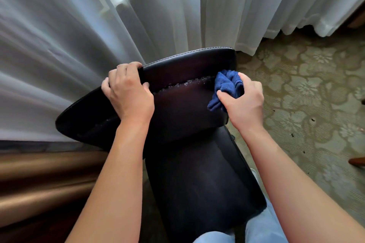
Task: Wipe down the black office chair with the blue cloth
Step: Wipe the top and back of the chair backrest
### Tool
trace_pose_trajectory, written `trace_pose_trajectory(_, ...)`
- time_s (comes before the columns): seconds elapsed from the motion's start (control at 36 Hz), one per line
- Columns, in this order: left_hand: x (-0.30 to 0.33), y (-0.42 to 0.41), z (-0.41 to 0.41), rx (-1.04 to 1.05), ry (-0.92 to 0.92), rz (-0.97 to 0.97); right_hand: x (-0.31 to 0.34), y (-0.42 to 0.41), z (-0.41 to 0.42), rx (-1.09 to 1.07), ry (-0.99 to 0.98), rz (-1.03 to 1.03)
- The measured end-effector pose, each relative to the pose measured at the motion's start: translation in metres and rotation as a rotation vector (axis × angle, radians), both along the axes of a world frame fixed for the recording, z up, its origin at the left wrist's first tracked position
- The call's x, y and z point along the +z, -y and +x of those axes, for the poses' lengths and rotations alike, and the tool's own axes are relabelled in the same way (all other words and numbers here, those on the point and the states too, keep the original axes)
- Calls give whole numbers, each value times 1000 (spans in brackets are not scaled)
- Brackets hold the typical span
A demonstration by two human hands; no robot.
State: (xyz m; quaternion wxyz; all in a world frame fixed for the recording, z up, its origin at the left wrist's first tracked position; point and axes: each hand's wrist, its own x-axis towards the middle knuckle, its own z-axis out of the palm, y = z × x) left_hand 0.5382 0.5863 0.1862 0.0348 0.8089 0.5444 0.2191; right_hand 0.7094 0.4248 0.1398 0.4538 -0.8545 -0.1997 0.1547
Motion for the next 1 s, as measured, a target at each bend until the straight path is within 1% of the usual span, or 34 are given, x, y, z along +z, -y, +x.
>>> trace_pose_trajectory(0.11,-3,-4,-1,-1,42,27,1,-8,-5,37,18,-42)
trace_pose_trajectory(0.39,-5,-10,-9,2,80,6,11,-35,-35,142,56,-65)
trace_pose_trajectory(0.56,-4,-12,-10,-8,51,10,18,-48,-67,328,139,-72)
trace_pose_trajectory(0.64,-3,-12,-11,-4,20,8,19,-48,-76,391,147,-60)
trace_pose_trajectory(0.72,-3,-10,-15,-3,5,1,18,-39,-69,352,97,2)
trace_pose_trajectory(0.81,-2,-8,-19,-21,-7,-12,14,-26,-56,234,79,70)
trace_pose_trajectory(0.92,0,-8,-26,-11,-27,-63,11,-15,-35,48,104,63)
trace_pose_trajectory(1.0,-1,-10,-30,31,-17,-73,9,-19,-25,3,100,37)
